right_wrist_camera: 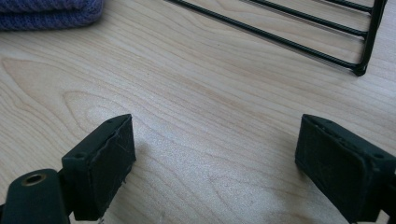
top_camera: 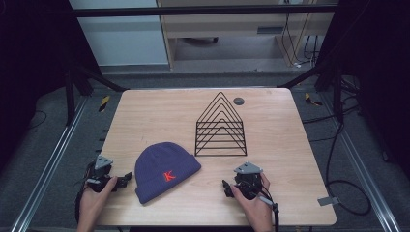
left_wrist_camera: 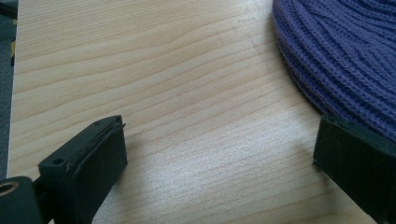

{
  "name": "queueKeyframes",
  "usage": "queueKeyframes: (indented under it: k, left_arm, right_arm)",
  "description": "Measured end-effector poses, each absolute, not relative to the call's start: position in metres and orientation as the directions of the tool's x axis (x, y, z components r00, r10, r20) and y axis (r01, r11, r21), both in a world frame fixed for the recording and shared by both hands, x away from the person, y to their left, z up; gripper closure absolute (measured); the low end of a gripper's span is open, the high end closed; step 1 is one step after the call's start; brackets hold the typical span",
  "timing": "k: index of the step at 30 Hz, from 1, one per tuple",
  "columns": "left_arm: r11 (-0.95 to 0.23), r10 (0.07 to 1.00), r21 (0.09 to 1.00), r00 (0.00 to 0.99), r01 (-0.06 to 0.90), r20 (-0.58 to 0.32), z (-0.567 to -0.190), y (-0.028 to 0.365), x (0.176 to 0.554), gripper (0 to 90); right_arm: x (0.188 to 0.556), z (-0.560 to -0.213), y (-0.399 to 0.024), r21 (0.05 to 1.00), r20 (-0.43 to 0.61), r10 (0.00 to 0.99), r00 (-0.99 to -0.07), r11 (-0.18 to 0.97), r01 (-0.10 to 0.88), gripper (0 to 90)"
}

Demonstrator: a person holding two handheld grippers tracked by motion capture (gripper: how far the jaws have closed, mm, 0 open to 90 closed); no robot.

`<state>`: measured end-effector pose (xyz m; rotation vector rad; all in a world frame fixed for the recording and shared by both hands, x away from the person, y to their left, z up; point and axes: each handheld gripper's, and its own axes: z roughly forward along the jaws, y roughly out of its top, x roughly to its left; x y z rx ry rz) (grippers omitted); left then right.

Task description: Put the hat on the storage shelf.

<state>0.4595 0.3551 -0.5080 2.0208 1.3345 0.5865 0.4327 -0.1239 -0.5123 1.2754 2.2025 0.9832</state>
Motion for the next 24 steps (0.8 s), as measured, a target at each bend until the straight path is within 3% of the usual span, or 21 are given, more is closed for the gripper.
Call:
queueKeyframes:
  k: [9, 10, 19, 24]
  left_arm:
    - [-0.294, 0.912, 0.717, 0.409, 0.632, 0.013, -0.506, 0.358, 0.459, 3.9]
    - [-0.294, 0.910, 0.719, 0.414, 0.630, 0.010, -0.501, 0.359, 0.458, 7.6]
    - [-0.300, 0.891, 0.737, 0.455, 0.606, -0.011, -0.464, 0.352, 0.474, 8.4]
    - [-0.386, 0.875, 0.690, 0.479, 0.612, 0.065, -0.442, 0.329, 0.494, 12.2]
  right_arm:
    - [0.433, -0.512, -0.124, 0.745, -0.001, 0.868, -0.497, 0.332, 0.579, 12.2]
    - [0.433, -0.512, -0.124, 0.745, 0.000, 0.868, -0.496, 0.331, 0.580, 12.1]
    - [0.432, -0.512, -0.123, 0.746, -0.003, 0.870, -0.493, 0.331, 0.578, 12.4]
    - [0.432, -0.512, -0.123, 0.746, -0.003, 0.870, -0.493, 0.331, 0.579, 12.4]
